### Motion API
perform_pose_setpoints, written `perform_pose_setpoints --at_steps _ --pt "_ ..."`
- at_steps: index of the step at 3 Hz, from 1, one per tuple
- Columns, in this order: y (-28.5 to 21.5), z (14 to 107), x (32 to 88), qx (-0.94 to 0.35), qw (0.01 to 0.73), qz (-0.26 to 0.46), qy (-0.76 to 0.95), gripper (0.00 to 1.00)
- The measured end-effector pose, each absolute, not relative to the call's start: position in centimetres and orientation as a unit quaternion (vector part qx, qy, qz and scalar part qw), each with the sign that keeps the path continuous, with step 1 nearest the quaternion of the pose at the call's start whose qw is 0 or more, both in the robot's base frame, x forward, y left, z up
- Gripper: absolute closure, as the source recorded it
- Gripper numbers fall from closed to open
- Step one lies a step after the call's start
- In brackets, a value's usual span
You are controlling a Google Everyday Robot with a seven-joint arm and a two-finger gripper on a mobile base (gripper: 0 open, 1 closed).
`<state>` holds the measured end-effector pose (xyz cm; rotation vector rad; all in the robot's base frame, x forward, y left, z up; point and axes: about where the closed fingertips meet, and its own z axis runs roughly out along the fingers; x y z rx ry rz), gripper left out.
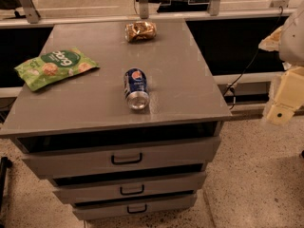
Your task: Pick orange can
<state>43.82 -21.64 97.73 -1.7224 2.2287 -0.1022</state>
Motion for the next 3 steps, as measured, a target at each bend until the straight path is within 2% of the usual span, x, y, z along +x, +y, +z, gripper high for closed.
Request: perform_pose_setpoints --at_steps 1,2,3 --pt "-21.6 97.7 43.8 -0.603 0.161 -0.036 0.780 0.00" --pt "-21.0 97.5 47.2 -0.602 0.198 -0.027 0.773 0.00" --pt "-19.2 97.7 53.8 -0.598 0.269 -0.008 0.755 0.00"
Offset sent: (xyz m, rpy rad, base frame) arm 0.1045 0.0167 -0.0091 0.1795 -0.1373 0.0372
